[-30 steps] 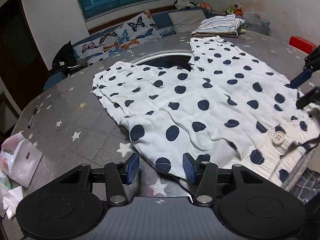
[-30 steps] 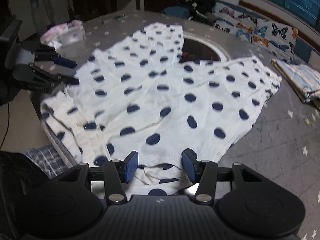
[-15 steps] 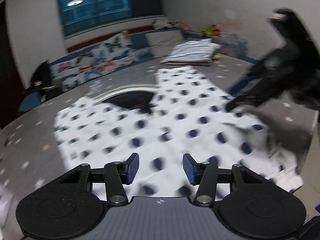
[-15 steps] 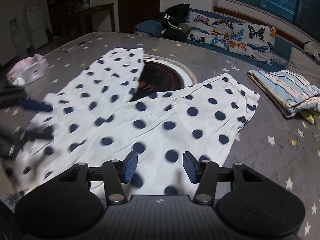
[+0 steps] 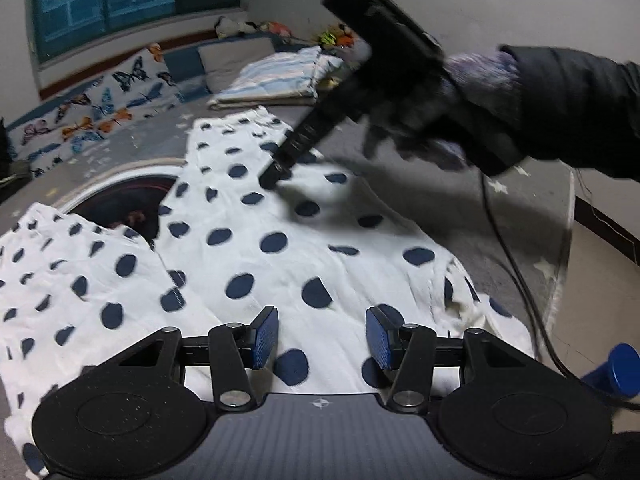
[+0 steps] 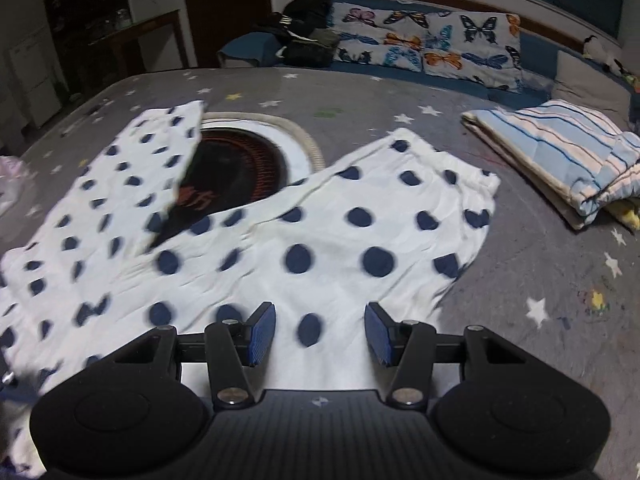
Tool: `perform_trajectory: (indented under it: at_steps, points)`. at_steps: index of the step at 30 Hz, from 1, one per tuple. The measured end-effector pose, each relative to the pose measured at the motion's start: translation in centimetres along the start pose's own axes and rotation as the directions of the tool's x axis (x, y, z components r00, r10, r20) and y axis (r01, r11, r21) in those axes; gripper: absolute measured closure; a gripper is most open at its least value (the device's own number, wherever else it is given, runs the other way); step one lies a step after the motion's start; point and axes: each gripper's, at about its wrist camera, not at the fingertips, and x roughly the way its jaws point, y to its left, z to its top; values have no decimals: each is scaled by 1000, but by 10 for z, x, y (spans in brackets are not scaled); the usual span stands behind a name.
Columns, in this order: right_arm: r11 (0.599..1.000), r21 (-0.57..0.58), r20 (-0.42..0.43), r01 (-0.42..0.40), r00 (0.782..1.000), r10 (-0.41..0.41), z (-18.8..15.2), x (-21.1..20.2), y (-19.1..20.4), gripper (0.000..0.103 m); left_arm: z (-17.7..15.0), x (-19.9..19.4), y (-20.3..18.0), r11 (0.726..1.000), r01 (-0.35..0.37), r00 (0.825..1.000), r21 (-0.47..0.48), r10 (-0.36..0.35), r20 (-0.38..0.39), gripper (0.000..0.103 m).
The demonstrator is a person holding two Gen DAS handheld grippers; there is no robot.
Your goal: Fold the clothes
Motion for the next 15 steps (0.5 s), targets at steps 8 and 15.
perform_trajectory:
  at_steps: [8, 15]
  points:
    - [997, 63, 24, 48, 999, -49, 24, 21, -37, 53, -1, 3, 0, 999, 34, 999, 8, -34, -12, 51]
    - [991, 103, 30, 82, 996, -86, 42, 37, -61, 52, -3, 1, 0, 998, 55, 998, 3, -55, -12, 50]
